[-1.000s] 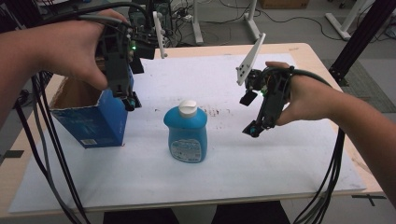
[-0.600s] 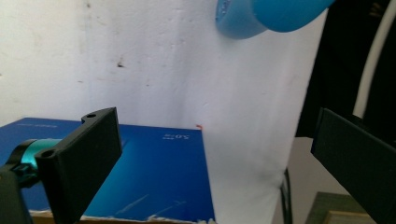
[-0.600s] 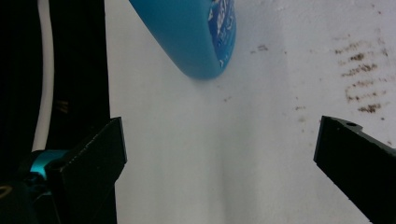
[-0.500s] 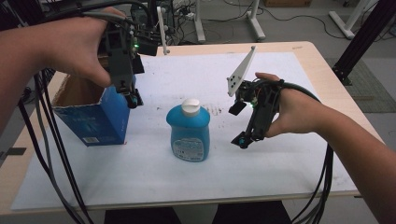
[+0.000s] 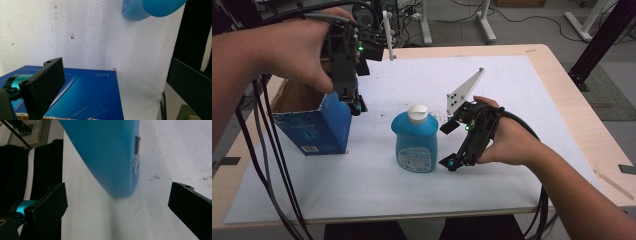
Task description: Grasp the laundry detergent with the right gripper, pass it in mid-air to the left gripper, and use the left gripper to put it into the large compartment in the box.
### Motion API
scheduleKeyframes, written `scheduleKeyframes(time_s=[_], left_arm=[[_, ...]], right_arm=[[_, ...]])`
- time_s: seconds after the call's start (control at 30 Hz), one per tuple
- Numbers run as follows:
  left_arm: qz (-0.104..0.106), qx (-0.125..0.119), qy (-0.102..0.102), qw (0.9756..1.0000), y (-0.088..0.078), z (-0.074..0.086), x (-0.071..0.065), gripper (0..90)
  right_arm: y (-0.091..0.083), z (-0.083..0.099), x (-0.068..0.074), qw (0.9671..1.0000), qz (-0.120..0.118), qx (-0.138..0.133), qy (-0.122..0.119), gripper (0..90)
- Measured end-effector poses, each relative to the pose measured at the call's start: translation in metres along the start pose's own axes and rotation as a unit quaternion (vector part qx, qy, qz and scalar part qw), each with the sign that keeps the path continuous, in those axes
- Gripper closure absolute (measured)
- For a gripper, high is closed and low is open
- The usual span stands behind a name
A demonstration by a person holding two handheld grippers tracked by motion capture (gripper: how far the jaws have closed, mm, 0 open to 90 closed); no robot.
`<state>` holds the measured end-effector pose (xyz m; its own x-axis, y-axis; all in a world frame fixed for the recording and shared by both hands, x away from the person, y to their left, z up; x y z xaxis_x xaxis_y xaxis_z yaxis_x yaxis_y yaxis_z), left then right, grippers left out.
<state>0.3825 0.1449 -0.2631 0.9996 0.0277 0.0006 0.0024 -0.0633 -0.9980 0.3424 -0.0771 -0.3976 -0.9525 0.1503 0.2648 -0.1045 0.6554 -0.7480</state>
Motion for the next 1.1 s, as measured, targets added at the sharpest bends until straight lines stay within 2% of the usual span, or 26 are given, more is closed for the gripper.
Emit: scheduleKeyframes(time_s=[0.23, 0.43, 0.73, 0.87, 0.9, 1.1], left_arm=[[-0.011, -0.006, 0.007, 0.9999, -0.001, 0.001, -0.002, 1.8], [-0.013, -0.010, 0.009, 0.9998, -0.001, 0.002, -0.004, 1.8], [-0.014, -0.015, 0.016, 0.9997, 0.002, 0.000, -0.005, 1.8], [-0.014, -0.015, 0.019, 0.9996, 0.002, 0.000, -0.005, 1.8], [-0.013, -0.016, 0.018, 0.9996, 0.001, 0.001, -0.005, 1.8], [-0.013, -0.017, 0.014, 0.9997, 0.002, 0.003, -0.005, 1.8]], right_arm=[[0.017, 0.001, 0.002, 0.9986, 0.004, -0.051, 0.008, 1.4], [0.025, -0.001, 0.002, 0.9957, 0.011, -0.090, 0.017, 1.4], [0.037, -0.001, 0.005, 0.9930, 0.024, -0.115, 0.014, 1.4], [0.041, -0.001, 0.005, 0.9906, 0.032, -0.133, 0.012, 1.5], [0.042, -0.001, 0.005, 0.9888, 0.035, -0.144, 0.013, 1.5], [0.044, 0.000, 0.007, 0.9861, 0.039, -0.161, 0.013, 3.8]])
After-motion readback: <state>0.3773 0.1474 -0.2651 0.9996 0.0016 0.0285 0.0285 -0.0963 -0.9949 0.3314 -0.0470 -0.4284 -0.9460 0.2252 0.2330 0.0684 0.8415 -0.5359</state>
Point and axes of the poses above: each handheld gripper's, and its own axes: y roughly forward along the jaws, z roughly out of its underside, x roughly to its left, the point moved 2 cm from there along y, roughly forward along the jaws, and after that the axes turned 4 degrees about y, right-handed, at the moved point
